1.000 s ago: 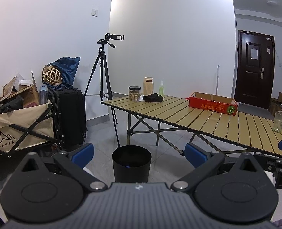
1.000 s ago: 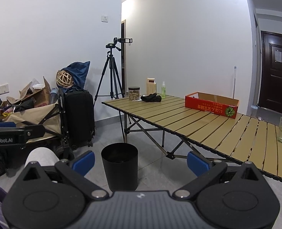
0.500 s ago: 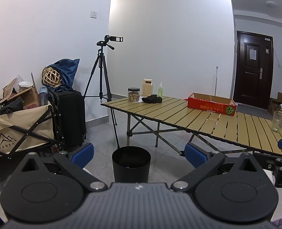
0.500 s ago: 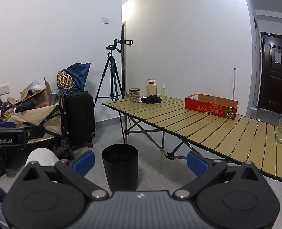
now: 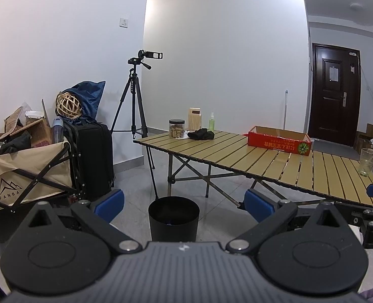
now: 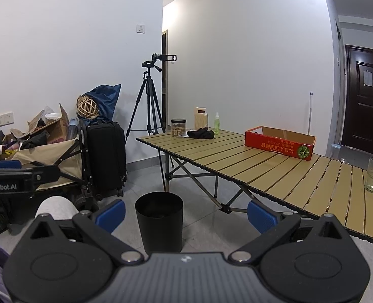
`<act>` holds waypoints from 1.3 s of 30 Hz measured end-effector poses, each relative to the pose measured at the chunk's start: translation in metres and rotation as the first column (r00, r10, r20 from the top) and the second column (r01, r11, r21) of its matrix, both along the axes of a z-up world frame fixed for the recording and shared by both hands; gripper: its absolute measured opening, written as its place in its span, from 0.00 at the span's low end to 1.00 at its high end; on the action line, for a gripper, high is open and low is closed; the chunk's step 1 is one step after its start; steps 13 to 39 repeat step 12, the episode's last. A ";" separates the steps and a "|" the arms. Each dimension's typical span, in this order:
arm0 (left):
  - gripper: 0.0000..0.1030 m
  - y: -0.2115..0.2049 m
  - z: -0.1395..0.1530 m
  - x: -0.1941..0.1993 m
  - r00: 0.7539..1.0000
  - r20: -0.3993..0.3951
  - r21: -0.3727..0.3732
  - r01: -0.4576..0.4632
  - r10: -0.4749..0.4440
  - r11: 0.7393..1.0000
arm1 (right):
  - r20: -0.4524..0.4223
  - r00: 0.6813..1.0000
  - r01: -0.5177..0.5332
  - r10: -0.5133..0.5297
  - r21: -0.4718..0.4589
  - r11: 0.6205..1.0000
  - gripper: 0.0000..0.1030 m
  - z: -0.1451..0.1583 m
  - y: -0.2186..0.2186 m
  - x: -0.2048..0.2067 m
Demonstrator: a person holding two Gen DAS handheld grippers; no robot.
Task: Collect trash
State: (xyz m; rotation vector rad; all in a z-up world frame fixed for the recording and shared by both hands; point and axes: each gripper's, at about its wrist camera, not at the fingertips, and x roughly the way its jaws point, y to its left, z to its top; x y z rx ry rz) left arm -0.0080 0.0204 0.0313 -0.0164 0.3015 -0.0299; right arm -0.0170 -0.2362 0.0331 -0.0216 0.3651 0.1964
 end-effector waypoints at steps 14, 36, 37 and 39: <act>1.00 -0.002 0.000 -0.002 1.000 0.010 -0.003 -0.004 0.004 1.000 | 0.002 1.000 -0.008 0.008 -0.003 1.000 1.00 0.002 -0.001 -0.001; 1.00 -0.002 0.000 -0.002 1.000 0.010 -0.003 -0.004 0.004 1.000 | 0.002 1.000 -0.008 0.008 -0.003 1.000 1.00 0.002 -0.001 -0.001; 1.00 -0.002 0.000 -0.002 1.000 0.010 -0.003 -0.004 0.004 1.000 | 0.002 1.000 -0.008 0.008 -0.003 1.000 1.00 0.002 -0.001 -0.001; 1.00 -0.002 0.000 -0.002 1.000 0.010 -0.003 -0.004 0.004 1.000 | 0.002 1.000 -0.008 0.008 -0.003 1.000 1.00 0.002 -0.001 -0.001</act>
